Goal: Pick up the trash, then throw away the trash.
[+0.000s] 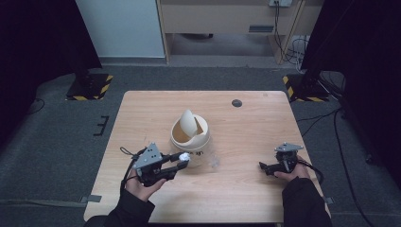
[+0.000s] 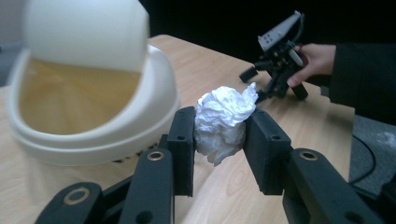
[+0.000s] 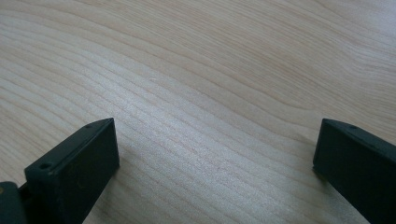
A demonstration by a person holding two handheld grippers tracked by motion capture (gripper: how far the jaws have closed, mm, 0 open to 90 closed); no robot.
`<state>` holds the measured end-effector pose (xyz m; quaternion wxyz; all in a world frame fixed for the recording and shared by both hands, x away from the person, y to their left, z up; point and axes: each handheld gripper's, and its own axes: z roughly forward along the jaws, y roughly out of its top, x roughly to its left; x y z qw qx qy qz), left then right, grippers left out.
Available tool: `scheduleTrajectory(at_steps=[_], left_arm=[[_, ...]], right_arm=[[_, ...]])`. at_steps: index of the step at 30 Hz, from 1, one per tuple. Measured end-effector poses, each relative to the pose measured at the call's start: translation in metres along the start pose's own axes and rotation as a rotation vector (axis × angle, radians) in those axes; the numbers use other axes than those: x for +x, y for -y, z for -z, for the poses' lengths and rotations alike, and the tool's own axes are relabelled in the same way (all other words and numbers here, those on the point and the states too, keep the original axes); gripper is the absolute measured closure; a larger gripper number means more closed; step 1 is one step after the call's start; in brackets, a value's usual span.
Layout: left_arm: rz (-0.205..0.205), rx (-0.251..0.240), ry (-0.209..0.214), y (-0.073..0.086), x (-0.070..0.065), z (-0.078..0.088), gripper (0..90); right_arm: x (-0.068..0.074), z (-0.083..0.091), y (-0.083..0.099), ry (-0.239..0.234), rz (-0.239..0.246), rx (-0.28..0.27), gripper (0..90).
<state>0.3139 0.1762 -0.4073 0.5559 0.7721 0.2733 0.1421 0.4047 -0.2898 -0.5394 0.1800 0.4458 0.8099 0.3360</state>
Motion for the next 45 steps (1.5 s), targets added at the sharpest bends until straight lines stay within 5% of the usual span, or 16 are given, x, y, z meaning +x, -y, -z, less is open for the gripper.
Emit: scheduleTrajectory(at_steps=[17,45], left_arm=[[0.025,-0.105,-0.103,-0.025,0.027,0.029,64.4],[0.043,-0.099,-0.183,-0.031,0.074,0.003,64.3]], right_arm=[[0.0,0.0,0.0,0.001,-0.001,0.0,0.5],[0.0,0.0,0.0,0.0,0.0,0.0,0.5]])
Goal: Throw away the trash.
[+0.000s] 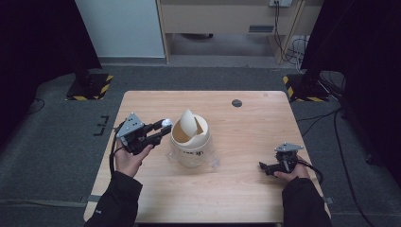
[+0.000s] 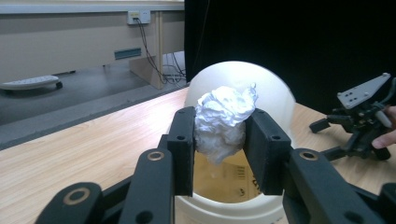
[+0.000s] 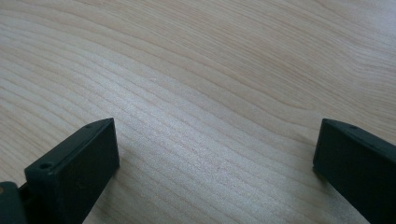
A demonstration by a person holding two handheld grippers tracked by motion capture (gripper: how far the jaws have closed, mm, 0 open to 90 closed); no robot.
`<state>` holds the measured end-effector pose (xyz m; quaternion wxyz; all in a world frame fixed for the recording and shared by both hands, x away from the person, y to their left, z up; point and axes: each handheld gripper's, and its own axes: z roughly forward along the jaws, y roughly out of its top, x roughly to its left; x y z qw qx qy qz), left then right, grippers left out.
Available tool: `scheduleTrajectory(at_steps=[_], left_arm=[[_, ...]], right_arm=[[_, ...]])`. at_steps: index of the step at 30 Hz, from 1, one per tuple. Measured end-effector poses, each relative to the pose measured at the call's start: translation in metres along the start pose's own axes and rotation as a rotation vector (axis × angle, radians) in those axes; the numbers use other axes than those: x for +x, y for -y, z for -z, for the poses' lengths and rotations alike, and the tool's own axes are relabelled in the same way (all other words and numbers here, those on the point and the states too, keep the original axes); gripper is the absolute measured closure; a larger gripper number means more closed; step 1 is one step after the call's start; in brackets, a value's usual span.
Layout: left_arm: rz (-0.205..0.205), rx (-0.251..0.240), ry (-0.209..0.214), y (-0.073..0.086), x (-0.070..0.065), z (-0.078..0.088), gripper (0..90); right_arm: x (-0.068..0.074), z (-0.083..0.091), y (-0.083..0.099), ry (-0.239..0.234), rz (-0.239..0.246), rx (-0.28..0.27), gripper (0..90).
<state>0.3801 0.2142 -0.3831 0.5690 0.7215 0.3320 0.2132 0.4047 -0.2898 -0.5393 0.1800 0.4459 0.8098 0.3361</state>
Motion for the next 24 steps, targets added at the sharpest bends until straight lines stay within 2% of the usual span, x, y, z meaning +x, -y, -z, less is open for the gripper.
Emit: scheduleTrajectory(at_steps=[4,11,24], left_arm=[[0.021,-0.003,-0.009,0.004,0.006,-0.002,64.1],[0.035,0.039,-0.003,0.015,0.011,-0.013,64.1],[0.03,0.069,0.017,0.022,0.008,-0.025,63.9]], right_arm=[[0.0,0.0,0.0,0.0,0.0,0.0,0.5],[0.0,0.0,0.0,0.0,0.001,0.0,0.5],[0.0,0.0,0.0,0.0,0.003,0.0,0.5]])
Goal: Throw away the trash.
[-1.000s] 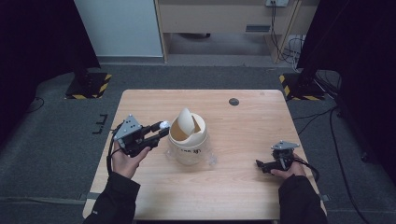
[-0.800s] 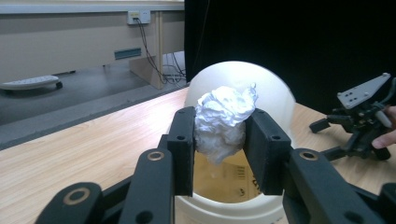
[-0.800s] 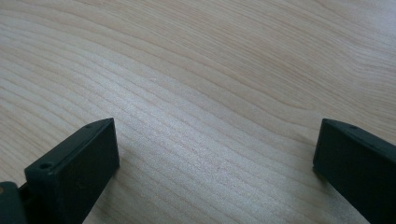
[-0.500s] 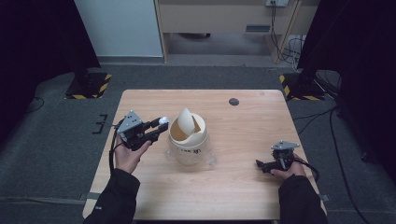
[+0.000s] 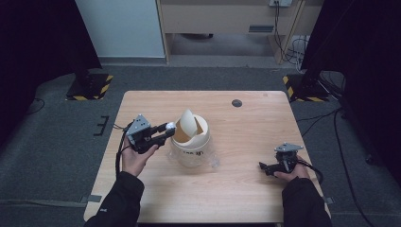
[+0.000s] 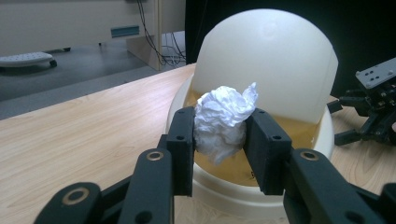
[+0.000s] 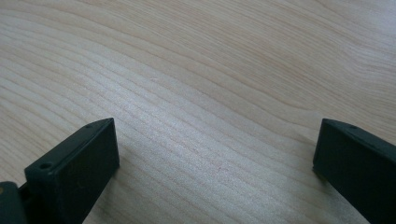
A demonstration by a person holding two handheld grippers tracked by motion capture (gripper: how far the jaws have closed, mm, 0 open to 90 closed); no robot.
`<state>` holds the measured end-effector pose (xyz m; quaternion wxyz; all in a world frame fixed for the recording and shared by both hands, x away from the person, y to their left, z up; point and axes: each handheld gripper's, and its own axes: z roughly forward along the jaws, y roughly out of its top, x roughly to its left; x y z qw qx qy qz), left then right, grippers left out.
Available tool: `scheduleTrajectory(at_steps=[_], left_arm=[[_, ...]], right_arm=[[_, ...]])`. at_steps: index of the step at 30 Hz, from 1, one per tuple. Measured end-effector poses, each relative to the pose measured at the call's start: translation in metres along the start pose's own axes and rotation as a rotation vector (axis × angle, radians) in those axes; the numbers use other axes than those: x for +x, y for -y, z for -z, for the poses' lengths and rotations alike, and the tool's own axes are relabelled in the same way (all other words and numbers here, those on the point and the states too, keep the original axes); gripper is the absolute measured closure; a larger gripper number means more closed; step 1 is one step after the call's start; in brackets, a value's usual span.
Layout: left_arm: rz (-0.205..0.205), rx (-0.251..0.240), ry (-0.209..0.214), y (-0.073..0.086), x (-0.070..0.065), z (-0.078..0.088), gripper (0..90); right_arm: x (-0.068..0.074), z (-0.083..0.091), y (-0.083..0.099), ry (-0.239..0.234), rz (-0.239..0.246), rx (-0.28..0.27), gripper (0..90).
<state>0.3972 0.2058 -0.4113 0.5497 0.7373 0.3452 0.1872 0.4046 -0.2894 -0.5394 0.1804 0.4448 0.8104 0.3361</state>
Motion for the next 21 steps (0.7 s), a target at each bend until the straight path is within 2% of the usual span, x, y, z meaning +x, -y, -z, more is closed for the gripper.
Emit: scheduleTrajectory(at_steps=[21], left_arm=[[-0.033,0.076,0.024,0.009,-0.008,-0.022,62.6]], right_arm=[[0.0,0.0,0.0,-0.001,-0.001,0.0,0.5]])
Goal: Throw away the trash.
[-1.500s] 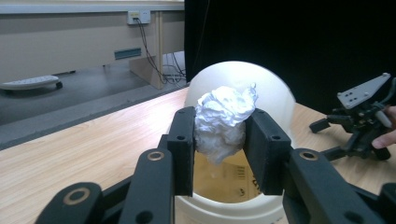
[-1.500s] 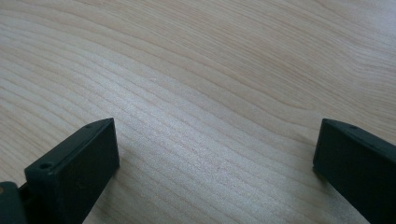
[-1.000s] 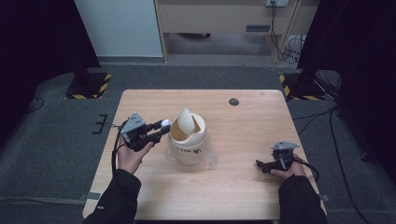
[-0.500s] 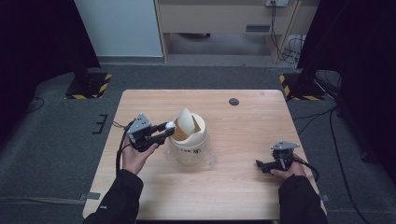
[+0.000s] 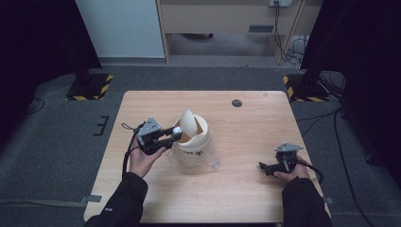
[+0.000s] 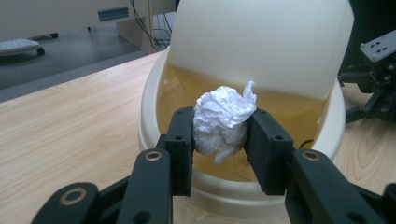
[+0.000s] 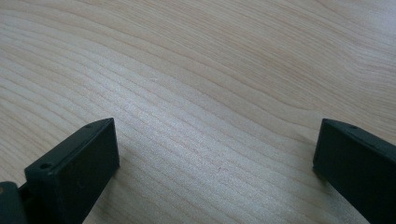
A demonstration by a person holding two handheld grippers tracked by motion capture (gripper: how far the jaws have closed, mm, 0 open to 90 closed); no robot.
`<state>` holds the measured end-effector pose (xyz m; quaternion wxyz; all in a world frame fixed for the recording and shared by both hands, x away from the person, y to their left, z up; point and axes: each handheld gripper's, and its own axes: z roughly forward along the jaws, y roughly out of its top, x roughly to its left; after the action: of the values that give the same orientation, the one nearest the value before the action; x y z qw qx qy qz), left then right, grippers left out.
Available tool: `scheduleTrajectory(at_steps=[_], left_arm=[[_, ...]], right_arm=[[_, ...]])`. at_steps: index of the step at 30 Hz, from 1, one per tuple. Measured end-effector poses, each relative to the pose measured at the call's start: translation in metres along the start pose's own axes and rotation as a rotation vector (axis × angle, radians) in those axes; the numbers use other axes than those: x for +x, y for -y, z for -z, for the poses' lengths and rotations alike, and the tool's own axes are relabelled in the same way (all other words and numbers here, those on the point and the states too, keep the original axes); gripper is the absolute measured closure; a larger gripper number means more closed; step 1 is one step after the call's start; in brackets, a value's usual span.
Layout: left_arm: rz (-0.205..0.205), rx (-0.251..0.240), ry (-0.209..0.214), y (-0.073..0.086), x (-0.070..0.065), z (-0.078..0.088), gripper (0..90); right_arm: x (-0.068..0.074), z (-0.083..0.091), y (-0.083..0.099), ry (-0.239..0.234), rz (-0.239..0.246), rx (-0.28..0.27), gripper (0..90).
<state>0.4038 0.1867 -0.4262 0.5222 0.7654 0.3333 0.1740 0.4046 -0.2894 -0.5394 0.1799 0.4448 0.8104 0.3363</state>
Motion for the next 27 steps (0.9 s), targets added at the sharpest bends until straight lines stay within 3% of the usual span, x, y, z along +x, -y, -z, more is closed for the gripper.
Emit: scheduleTrajectory(at_steps=[13,19,27], left_arm=[[0.001,-0.014,0.008,0.0,-0.001,0.001,52.4],[0.009,-0.06,-0.005,-0.002,-0.003,0.018,48.5],[0.01,-0.053,-0.054,0.011,0.003,0.037,41.4]], right_arm=[[0.0,0.0,0.0,0.001,0.0,0.0,0.5],[0.0,0.0,0.0,0.0,0.0,0.0,0.5],[0.0,0.0,0.0,0.001,0.0,0.0,0.5]])
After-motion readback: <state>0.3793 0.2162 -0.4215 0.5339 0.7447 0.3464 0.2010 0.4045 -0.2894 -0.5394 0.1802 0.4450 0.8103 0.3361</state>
